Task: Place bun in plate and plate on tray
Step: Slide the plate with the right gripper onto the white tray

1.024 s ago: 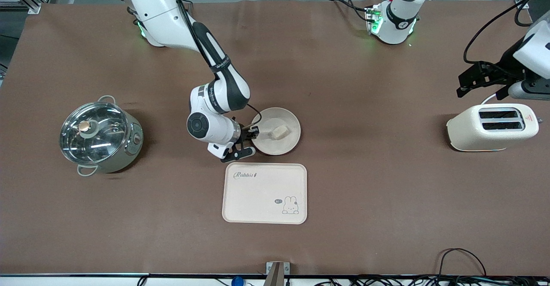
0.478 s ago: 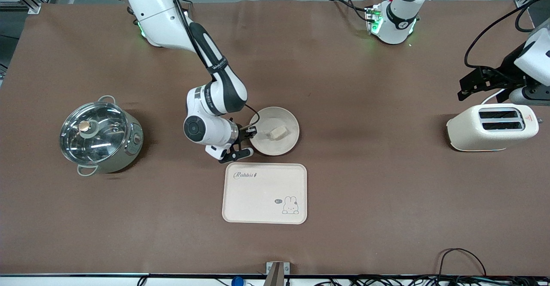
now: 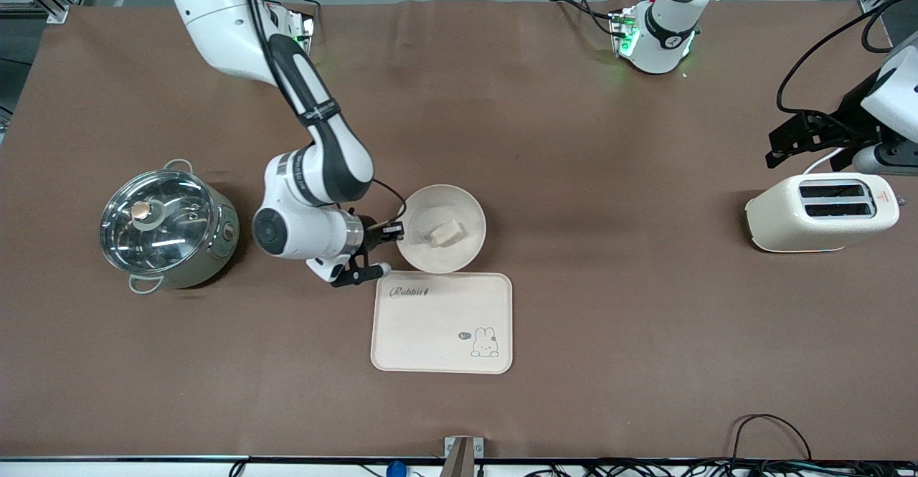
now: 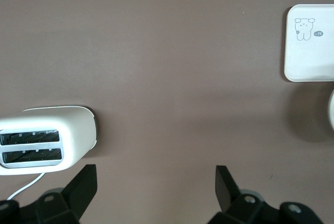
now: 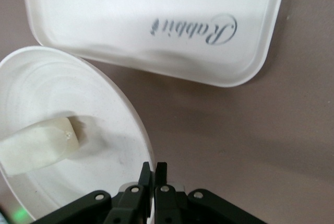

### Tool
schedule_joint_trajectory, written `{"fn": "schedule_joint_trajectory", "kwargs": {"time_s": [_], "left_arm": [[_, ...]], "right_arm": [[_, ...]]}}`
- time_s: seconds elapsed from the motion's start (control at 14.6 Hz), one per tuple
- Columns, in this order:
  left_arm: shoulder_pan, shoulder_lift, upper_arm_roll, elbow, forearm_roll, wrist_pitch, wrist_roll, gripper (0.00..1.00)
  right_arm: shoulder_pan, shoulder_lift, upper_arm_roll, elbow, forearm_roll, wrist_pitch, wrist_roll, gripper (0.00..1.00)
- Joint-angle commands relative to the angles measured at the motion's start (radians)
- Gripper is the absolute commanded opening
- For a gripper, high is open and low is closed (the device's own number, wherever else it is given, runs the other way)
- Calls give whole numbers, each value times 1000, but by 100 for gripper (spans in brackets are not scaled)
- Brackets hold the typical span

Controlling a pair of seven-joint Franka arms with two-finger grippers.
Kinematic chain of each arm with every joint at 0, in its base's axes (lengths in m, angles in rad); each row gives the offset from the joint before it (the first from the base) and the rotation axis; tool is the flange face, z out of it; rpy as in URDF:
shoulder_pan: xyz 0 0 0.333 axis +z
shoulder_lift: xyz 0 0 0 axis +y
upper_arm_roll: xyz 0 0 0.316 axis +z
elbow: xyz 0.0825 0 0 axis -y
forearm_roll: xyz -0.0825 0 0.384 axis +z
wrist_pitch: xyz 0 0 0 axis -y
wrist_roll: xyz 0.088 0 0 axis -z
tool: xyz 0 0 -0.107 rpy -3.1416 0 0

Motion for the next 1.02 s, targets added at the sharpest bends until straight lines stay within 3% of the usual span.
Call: {"fn": "schedule_joint_trajectory", "kwargs": {"time_s": [0.0,0.34,0.61,0.96], "left_arm": [[7,2,0,17,-1,-14,14,100],[5,2,0,18,0,-14,16,100],[5,-3,-2,15,0,-15,14,100],[-4,-1,-8,20,0,-14,10,100]], "right_arm": [[-29,-9,10,52,86,-24,-12,0],[-55,31,10,122,86,-13,86,0],[-89,130,10,253,86,-7,152,0],[-74,279,14,374,89,162,192,0]]}}
